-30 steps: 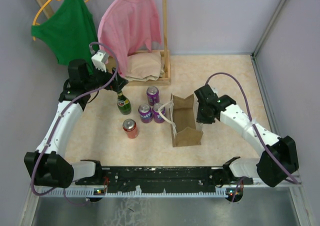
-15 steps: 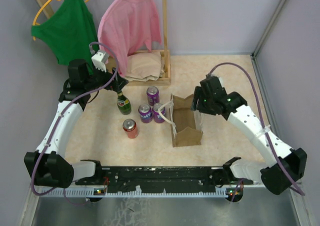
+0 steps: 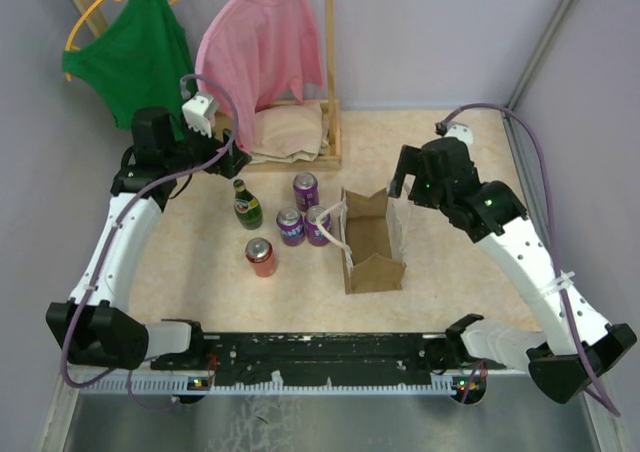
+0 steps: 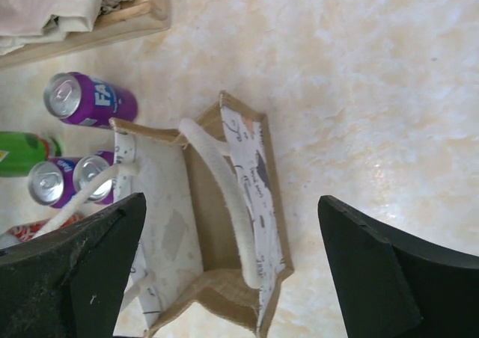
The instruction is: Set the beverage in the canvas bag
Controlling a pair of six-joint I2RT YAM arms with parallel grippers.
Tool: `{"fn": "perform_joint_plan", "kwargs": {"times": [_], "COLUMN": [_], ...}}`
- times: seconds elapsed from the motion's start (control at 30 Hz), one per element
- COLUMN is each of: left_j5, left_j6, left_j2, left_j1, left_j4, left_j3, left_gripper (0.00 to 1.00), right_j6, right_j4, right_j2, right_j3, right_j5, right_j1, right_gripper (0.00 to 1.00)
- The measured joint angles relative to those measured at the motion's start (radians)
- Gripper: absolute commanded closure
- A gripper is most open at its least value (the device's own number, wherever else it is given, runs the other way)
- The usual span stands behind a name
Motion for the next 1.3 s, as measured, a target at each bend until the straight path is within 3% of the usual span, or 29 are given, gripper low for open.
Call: {"fn": "perform_joint_plan", "kwargs": {"times": [0.3, 0.57, 0.83, 1.3], "left_j5": [0.067, -0.007, -0.046, -0.052], "left_j6": [0.117, 0.235, 0.275, 0.279], "left_j2": [0.221, 0.478, 0.608, 0.662], "left_j1": [-0.063, -0.224, -0.275, -0.327], "left_j4": [-0.160, -0.273, -0.306, -0.297], "left_j3": [0.299, 0.470, 0.505, 0.500], "left_gripper": [0.11, 0.11, 0.11, 0.12], "right_j6": [-0.067, -0.087, -0.068, -0.042], "right_j4": [-0.003, -0.035, -0.071, -0.108], "right_j2": [0.000, 0.092, 0.066, 0.010], "right_j3": [0.029, 0.112, 0.103, 0.051], "right_j5": [-0.013, -0.032, -0.032, -0.032], "right_j1": [-0.185, -0.195, -0.196, -0.197], "right_gripper": [0.01, 0.01, 0.01, 0.01]}}
